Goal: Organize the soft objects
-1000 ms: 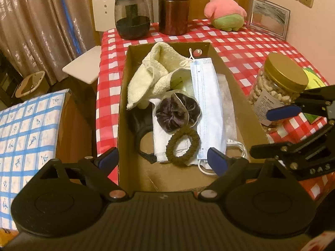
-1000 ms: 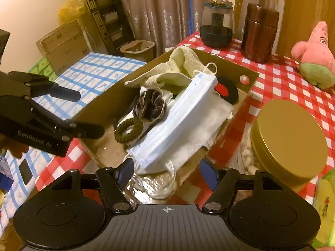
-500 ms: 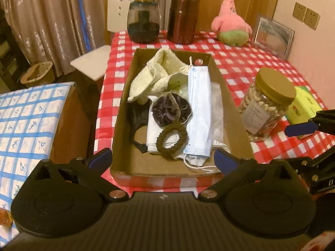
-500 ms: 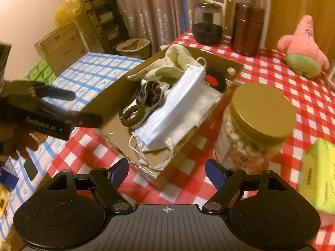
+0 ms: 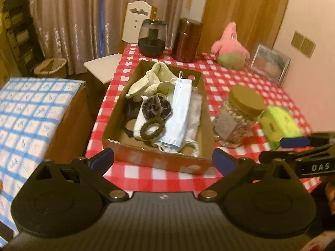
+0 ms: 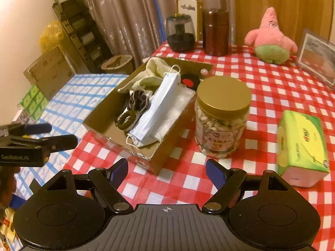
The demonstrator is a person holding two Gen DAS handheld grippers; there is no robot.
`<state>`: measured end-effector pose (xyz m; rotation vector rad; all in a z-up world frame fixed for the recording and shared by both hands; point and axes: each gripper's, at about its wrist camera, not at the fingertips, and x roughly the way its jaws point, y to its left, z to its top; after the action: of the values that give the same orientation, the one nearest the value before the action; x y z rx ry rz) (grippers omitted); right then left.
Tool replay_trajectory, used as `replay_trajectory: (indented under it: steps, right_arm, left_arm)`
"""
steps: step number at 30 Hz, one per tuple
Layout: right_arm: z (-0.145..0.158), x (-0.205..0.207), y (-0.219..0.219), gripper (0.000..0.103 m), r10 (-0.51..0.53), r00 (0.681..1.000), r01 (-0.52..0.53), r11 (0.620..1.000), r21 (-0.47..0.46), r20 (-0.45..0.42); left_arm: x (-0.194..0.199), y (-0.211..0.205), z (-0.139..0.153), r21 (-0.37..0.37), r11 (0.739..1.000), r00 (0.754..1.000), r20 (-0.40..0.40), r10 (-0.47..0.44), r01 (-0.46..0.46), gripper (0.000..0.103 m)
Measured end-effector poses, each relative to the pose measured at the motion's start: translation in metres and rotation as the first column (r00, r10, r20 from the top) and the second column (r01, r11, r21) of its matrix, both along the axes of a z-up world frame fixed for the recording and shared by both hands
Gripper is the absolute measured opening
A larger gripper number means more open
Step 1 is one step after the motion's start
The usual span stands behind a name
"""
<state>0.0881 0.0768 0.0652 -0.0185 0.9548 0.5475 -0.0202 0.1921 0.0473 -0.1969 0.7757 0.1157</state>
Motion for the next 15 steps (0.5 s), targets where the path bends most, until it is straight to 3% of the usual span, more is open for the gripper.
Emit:
replay_trajectory:
  steps: [15]
  right_arm:
    - [0.031,-0.069,-0.040,0.081,-0.089,0.994,0.089,0.996,0.009,0.070]
  left_arm:
    - [-0.055,-0.051,0.026,0.051,0.998,0.999,0.017,0.041,-0.042,0.100]
